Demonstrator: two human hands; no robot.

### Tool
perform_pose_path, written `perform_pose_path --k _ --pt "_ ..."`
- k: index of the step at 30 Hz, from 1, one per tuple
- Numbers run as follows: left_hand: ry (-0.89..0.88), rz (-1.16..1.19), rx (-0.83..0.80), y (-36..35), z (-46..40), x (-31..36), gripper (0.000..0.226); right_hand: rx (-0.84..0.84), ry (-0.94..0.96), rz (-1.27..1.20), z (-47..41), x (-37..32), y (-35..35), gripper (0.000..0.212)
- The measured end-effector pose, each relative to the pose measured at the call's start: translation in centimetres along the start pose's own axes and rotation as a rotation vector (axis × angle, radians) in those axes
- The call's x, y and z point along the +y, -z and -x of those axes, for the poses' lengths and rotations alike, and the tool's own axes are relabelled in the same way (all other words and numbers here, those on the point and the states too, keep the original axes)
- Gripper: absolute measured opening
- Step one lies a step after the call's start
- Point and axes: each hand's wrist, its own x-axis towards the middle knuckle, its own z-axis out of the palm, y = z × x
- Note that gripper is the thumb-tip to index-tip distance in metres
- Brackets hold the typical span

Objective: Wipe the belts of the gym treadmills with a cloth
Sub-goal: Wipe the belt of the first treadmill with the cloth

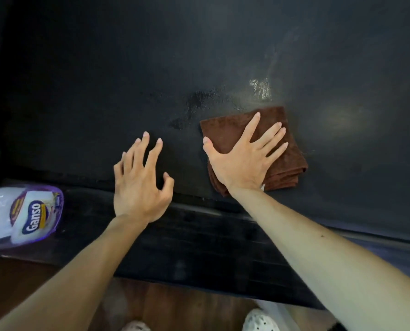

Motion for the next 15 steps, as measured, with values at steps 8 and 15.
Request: perform_pose_path --k 8,15 --pt "-0.035 -0.017 0.087 -1.2 0.0 -0.8 0.07 -0.03 0.438 0.095 -2.5 1.3 0.3 0.121" --pt "-0.126 -0.021 0.111 -0.7 -1.0 -2.3 0.069 -0.169 0.744 0.193 -3.8 2.7 1.5 0.1"
